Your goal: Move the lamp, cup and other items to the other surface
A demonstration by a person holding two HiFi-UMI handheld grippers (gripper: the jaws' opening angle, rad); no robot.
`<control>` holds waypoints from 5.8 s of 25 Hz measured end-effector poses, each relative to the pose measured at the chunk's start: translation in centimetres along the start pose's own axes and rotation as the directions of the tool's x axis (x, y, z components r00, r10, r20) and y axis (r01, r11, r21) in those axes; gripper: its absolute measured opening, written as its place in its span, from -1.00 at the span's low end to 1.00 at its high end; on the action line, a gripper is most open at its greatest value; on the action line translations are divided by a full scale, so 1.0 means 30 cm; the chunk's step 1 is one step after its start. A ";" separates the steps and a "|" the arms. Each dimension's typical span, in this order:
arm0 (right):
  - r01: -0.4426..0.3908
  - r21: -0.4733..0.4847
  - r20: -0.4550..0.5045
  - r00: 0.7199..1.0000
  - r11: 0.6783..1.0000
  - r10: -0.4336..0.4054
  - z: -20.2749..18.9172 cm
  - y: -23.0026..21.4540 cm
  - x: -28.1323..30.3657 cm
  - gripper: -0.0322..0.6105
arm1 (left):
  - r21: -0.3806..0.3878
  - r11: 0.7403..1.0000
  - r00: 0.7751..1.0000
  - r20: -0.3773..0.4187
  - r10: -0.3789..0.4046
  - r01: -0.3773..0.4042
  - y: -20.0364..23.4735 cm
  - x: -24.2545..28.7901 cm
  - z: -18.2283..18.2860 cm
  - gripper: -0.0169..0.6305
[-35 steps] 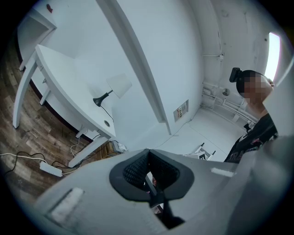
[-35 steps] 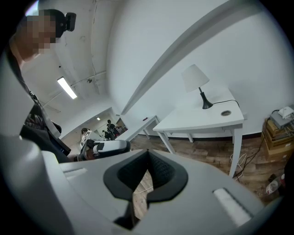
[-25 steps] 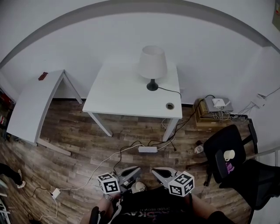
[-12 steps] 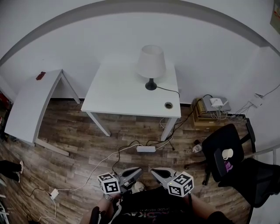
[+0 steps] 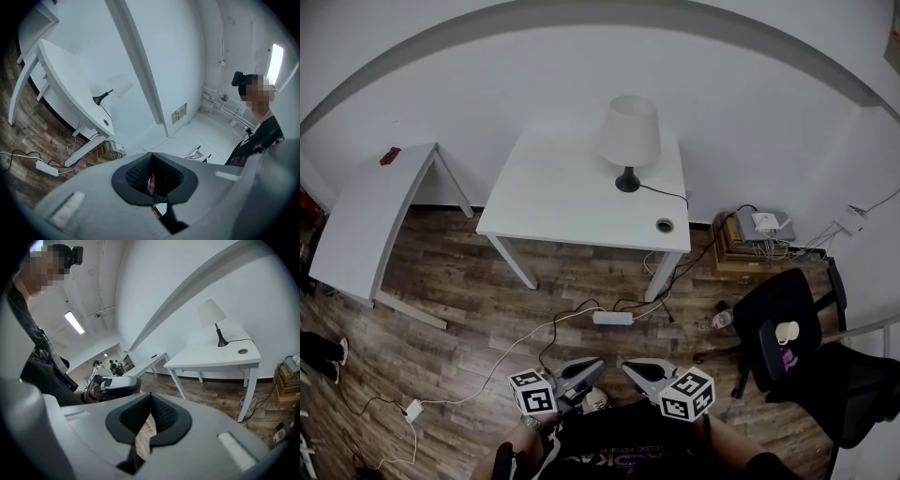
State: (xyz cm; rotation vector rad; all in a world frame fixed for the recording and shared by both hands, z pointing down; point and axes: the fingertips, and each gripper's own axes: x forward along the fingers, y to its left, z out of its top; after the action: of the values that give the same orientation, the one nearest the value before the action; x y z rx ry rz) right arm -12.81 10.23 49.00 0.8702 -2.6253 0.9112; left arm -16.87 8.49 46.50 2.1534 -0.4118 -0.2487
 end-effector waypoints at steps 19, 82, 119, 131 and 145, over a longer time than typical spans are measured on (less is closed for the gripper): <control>0.089 0.045 0.058 0.994 0.995 -0.091 0.041 -0.021 0.009 -0.86 | -0.057 0.998 0.999 0.046 0.011 -0.008 0.047 -0.079 0.027 -0.96; 0.458 -0.314 0.052 0.883 0.832 -0.466 0.973 -1.748 0.779 -0.31 | -0.348 0.822 0.715 0.411 0.566 -0.451 0.433 0.000 0.383 -0.96; 0.447 -0.312 0.199 0.894 0.838 -0.403 1.119 -1.736 0.866 -0.42 | -0.440 0.739 0.641 0.378 0.668 -0.510 0.444 0.028 0.329 -0.96; 0.498 -0.298 0.224 0.866 0.814 -0.447 1.163 -1.725 0.675 -0.42 | -0.372 0.803 0.719 0.370 0.588 -0.466 0.453 0.049 0.392 -0.96; 0.640 -0.198 0.310 0.760 0.742 -0.572 1.203 -1.691 0.266 -0.42 | -0.284 0.883 0.835 0.312 0.453 -0.373 0.432 0.046 0.435 -0.96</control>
State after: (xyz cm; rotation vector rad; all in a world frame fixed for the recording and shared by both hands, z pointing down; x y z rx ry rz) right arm 10.68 -47.97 48.74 1.6871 -2.2763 0.2413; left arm -22.44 -8.83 49.60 1.7470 -1.0149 -0.4324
